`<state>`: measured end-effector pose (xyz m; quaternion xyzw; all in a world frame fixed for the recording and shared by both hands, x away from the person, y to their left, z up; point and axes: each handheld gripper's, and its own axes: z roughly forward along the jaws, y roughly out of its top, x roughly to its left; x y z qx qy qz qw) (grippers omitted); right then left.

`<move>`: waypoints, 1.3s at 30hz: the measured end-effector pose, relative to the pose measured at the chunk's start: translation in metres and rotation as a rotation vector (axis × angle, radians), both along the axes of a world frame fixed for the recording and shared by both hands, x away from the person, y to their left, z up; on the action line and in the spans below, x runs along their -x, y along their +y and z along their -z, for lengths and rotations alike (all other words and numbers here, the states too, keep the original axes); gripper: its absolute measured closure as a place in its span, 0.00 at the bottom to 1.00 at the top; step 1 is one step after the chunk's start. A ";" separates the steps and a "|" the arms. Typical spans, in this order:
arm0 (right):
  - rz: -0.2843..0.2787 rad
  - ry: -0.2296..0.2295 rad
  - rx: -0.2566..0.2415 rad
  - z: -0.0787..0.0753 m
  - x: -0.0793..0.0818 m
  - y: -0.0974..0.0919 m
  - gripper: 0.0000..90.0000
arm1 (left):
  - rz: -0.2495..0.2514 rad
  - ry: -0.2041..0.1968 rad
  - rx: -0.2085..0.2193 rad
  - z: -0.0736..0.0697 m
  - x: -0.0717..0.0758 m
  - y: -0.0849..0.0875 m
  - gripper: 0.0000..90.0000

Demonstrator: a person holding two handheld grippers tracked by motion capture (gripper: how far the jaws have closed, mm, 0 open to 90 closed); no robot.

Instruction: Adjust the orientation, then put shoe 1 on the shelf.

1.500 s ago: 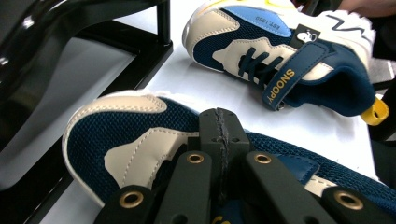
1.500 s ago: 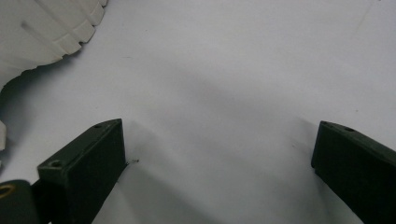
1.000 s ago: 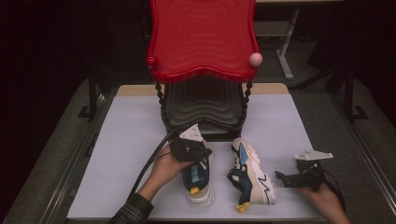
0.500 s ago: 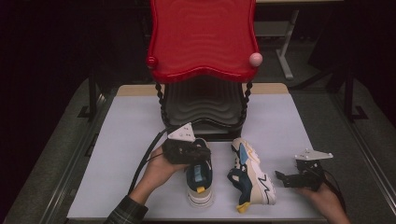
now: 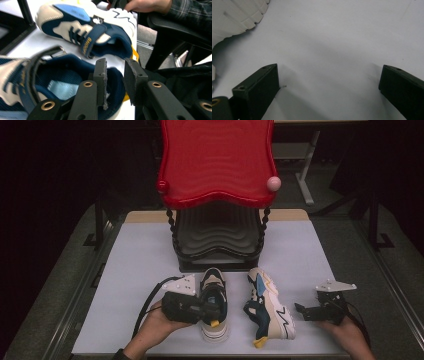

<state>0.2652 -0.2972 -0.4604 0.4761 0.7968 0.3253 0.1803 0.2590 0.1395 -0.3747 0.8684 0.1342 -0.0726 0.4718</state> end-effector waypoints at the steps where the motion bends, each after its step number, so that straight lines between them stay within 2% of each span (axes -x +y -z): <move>1: 0.000 0.000 0.000 0.000 0.000 0.000 0.02 | 0.005 0.005 0.001 0.001 0.000 0.000 0.82; 2: 0.000 0.000 0.000 0.000 0.000 0.000 0.02 | 0.009 0.012 0.008 0.002 0.001 0.000 0.84; 7: 0.000 0.000 0.000 0.000 0.000 0.000 0.02 | 0.033 -0.001 -0.025 -0.001 0.006 -0.001 0.90; 13: 0.000 0.000 -0.001 0.000 0.000 0.000 0.02 | 0.061 0.000 -0.037 -0.005 0.017 0.006 0.90; 14: 0.000 0.000 -0.001 0.000 0.000 0.000 0.02 | 0.054 -0.014 -0.035 -0.005 0.019 0.007 0.89; 16: 0.001 0.001 -0.001 0.000 0.000 0.000 0.02 | 0.054 -0.014 -0.014 -0.007 0.018 0.009 0.86; 19: 0.000 0.000 0.000 0.000 0.000 0.000 0.02 | 0.026 -0.032 0.025 -0.017 0.010 0.013 0.83; 23: 0.000 0.000 0.000 0.000 0.000 0.000 0.02 | -0.022 -0.056 0.041 -0.022 -0.010 0.016 0.78; 26: 0.000 0.001 0.000 0.000 0.000 0.000 0.02 | -0.054 -0.056 0.027 -0.015 -0.027 0.014 0.73; 29: 0.000 0.000 0.000 0.000 0.000 0.000 0.02 | -0.065 -0.046 0.013 -0.007 -0.040 0.010 0.67; 30: 0.000 0.000 0.000 0.000 0.000 0.000 0.02 | -0.065 -0.046 0.013 -0.007 -0.040 0.010 0.65; 31: 0.000 0.000 0.000 0.000 0.000 0.000 0.02 | -0.072 -0.037 0.005 -0.001 -0.046 0.007 0.64; 39: 0.000 0.001 -0.001 0.000 0.000 0.000 0.02 | -0.048 -0.040 -0.062 0.014 -0.055 -0.002 0.63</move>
